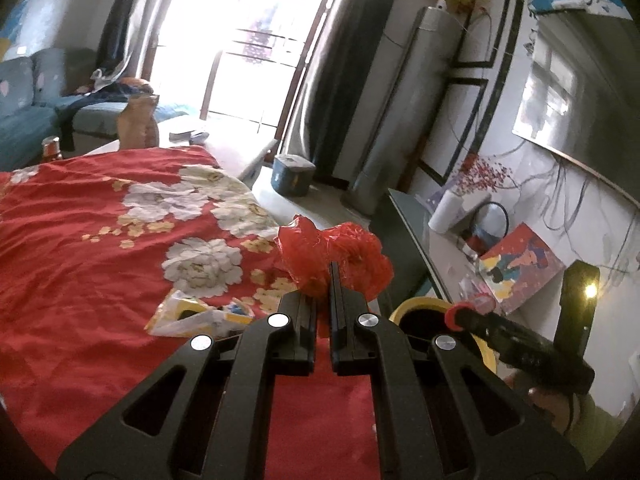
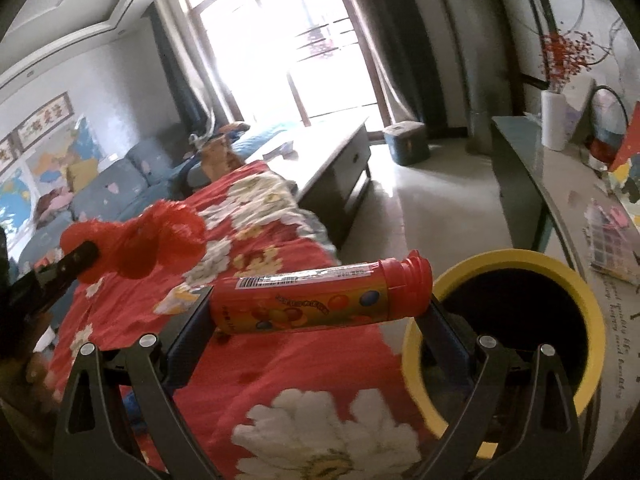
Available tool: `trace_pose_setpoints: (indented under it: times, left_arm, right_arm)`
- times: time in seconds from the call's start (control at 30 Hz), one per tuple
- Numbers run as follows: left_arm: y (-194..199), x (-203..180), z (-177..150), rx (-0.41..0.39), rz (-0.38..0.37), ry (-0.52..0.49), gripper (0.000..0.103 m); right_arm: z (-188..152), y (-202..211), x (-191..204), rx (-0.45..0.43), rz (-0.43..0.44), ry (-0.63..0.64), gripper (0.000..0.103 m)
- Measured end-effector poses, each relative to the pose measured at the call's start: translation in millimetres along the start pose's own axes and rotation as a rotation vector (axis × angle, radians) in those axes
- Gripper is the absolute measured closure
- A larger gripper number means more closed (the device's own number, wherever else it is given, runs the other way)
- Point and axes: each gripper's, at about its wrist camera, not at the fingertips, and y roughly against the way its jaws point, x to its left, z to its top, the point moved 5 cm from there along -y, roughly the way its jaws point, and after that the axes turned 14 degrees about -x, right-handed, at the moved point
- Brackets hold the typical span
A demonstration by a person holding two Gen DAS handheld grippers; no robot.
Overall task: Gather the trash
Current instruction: 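Carry the red bag and snack tube over the bin with both tools, then open both tools over the bin to drop the red bag and tube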
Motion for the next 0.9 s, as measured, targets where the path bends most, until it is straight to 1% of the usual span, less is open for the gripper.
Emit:
trace_pose_setpoints:
  times: [0.23,0.53,0.9]
  left_arm:
    - [-6.9,-21.5,-10.9,0.034,-0.035,-0.03,0.101]
    - [-22.0,-58.9,-27.8,0.081,-0.085,-0.08,0.101]
    - [-55.5,-100.8,-58.1,0.173,-0.14,-0.143,0.101]
  right_arm:
    - [0.1,3.9,-32.4,-0.002,-0.068,-0.009,0.01]
    - [-4.3,9.4,-70.4,0.005,-0.143,-0.01,0.01]
    - [-16.2,12.1,-116.2,0.035,-0.219,-0.044,0.01]
